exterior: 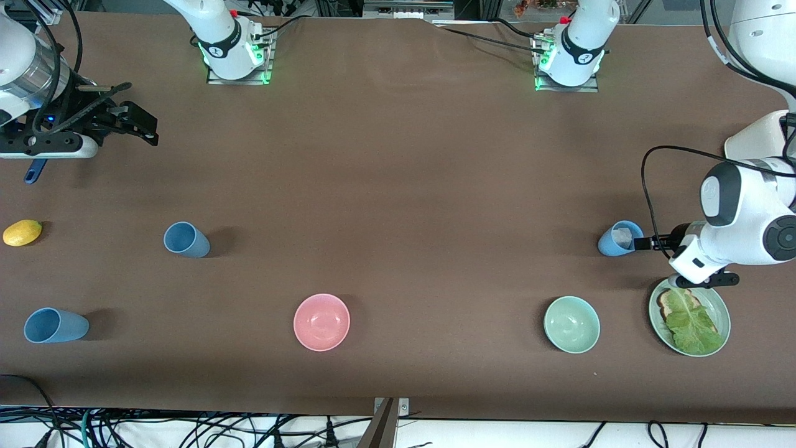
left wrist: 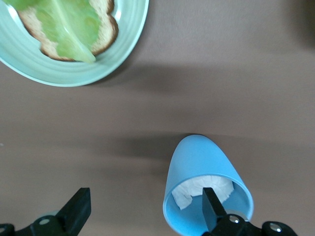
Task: Stack blue cups with both arms
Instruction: 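Close the left gripper on the blue cup's rim and lift it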
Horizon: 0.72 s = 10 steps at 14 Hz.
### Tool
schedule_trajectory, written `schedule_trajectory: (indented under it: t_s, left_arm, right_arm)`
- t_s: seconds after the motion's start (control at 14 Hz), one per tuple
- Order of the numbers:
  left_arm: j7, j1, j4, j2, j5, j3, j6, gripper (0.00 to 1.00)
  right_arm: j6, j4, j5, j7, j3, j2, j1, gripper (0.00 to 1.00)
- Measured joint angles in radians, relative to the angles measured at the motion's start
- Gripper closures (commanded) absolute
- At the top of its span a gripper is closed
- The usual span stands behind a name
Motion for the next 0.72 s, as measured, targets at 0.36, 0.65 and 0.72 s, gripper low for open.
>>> schedule_trajectory:
  t_s: [0.36,0.65,0.72]
  left_arm:
    - [0.0,0.005,-0.052,0.0,-0.015,0.0,0.023,0.56]
    - [-0.014,0.004,-0.059,0.0,-0.064,0.0,0.024,1.0]
    - [-0.024,0.005,-0.061,0.0,-0.088,0.0,0.024,1.0]
  right_arm:
    - [0.0,0.0,0.0,0.0,0.001,0.007,0.0,0.0]
    - [0.0,0.0,0.0,0.0,0.001,0.007,0.0,0.0]
    - [0.0,0.0,0.0,0.0,0.001,0.007,0.0,0.0]
